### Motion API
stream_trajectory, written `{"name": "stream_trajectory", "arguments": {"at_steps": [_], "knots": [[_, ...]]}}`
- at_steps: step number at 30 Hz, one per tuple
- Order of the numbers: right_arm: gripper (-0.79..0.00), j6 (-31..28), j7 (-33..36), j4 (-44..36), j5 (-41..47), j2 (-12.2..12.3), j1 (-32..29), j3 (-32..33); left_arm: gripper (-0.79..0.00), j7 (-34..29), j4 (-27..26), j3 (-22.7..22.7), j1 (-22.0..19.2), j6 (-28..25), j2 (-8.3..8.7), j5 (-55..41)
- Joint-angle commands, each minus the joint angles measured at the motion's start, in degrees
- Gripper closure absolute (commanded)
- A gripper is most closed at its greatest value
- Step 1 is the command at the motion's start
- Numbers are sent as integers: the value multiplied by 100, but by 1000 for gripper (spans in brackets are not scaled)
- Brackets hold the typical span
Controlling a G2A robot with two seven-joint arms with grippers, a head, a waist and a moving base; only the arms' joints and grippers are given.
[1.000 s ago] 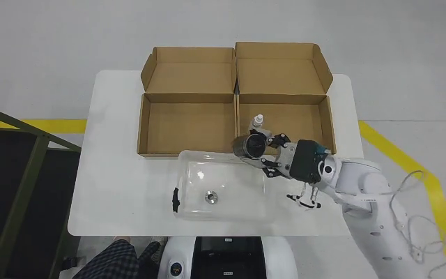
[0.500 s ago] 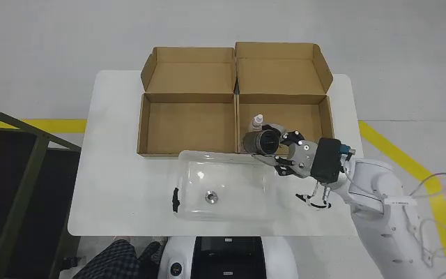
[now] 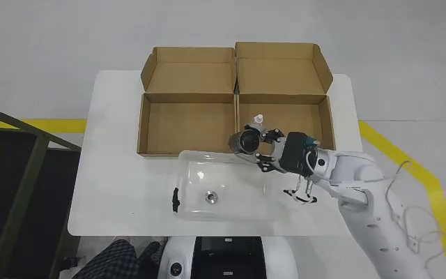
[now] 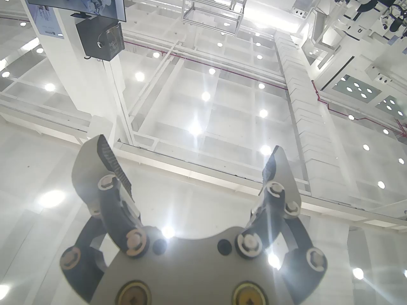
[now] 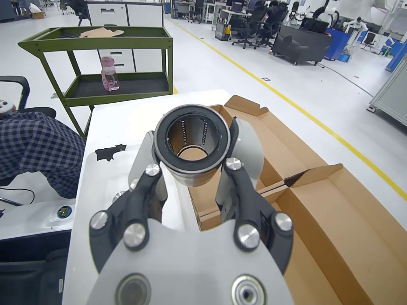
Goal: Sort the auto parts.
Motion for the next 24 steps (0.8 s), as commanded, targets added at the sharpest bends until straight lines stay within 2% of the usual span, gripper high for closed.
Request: {"name": "stream_trajectory", "arguments": {"at_steps": [1, 13, 24], "knots": [[0, 56, 119, 114, 33, -23, 172, -151, -785, 0, 0, 0, 0, 0, 0, 0], [0, 885, 900, 1115, -39, -297, 1329, -1358, -785, 0, 0, 0, 0, 0, 0, 0], [0, 1481, 1373, 1726, -188, -481, 1778, -1869, -785, 0, 0, 0, 0, 0, 0, 0]]}}
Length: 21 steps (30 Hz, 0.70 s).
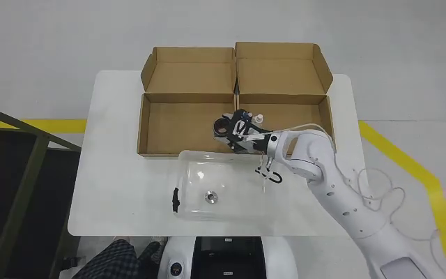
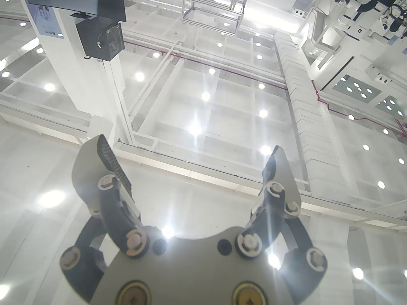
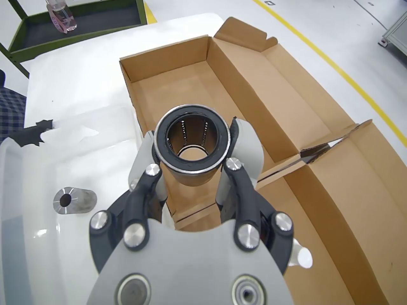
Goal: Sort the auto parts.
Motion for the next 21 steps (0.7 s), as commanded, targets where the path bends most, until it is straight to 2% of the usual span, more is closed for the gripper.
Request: {"name": "stream_trajectory", "arguments": {"at_steps": [1, 18, 21], "knots": [[0, 41, 63, 97, -9, -25, 57, -66, -785, 0, 0, 0, 0, 0, 0, 0], [0, 350, 289, 770, -236, -255, 360, -562, -785, 0, 0, 0, 0, 0, 0, 0], [-43, 338, 330, 851, -274, -282, 404, -600, -785, 0, 0, 0, 0, 0, 0, 0]]}}
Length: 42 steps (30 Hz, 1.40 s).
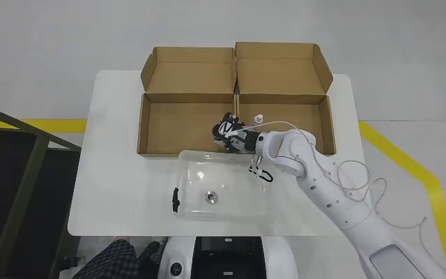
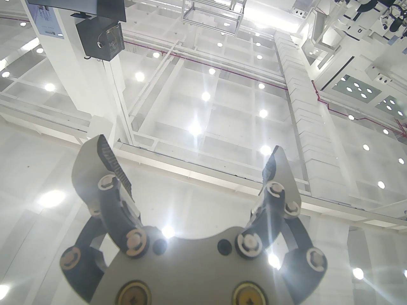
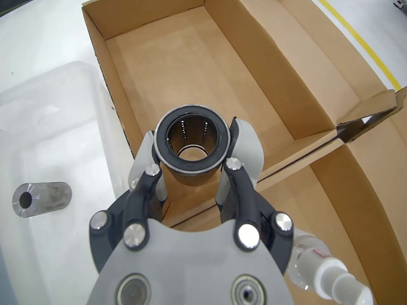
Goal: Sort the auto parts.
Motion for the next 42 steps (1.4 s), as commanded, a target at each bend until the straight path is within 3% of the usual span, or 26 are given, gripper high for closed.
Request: {"name": "stream_trajectory", "arguments": {"at_steps": [1, 16, 23, 33, 42], "knots": [[-58, -2, 19, 40, -14, -15, 23, -18, -785, 0, 0, 0, 0, 0, 0, 0], [-292, 2, 121, 287, -55, -152, 183, -141, -785, 0, 0, 0, 0, 0, 0, 0], [-357, 21, 148, 296, -125, -189, 190, -139, -785, 0, 0, 0, 0, 0, 0, 0], [-382, 9, 137, 243, -206, -221, 161, -82, -785, 0, 0, 0, 0, 0, 0, 0], [-385, -209, 35, -706, -497, -107, -181, 255, -785, 0, 0, 0, 0, 0, 0, 0]]}}
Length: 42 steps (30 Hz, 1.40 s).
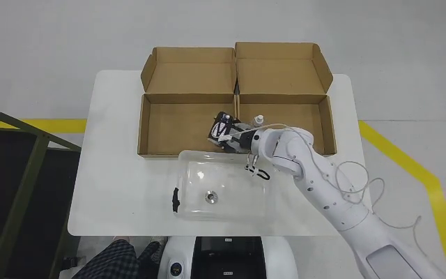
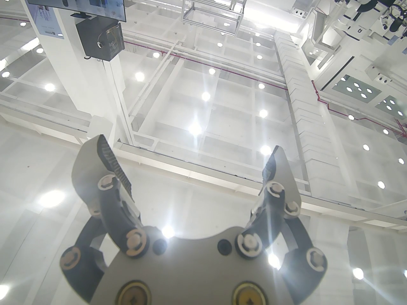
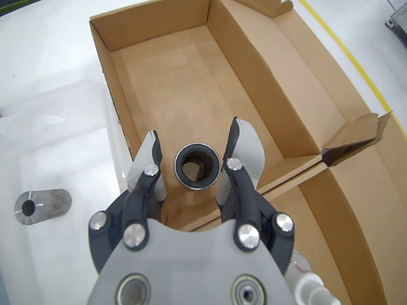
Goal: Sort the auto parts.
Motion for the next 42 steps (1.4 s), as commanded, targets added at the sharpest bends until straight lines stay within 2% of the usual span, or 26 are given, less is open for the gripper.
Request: {"name": "stream_trajectory", "arguments": {"at_steps": [1, 9, 16, 29, 42], "knots": [[-382, -79, 40, -343, -110, 44, -138, 97, -785, 0, 0, 0, 0, 0, 0, 0], [-366, -764, 169, -1627, -360, 236, -931, 347, -785, 0, 0, 0, 0, 0, 0, 0], [-372, -1040, 152, -2074, -726, 340, -1523, 349, -785, 0, 0, 0, 0, 0, 0, 0], [-372, -1290, 114, -1993, -1273, 454, -2070, 317, -785, 0, 0, 0, 0, 0, 0, 0], [-379, -1292, 204, -1477, -1465, 361, -1852, -176, -785, 0, 0, 0, 0, 0, 0, 0]]}}
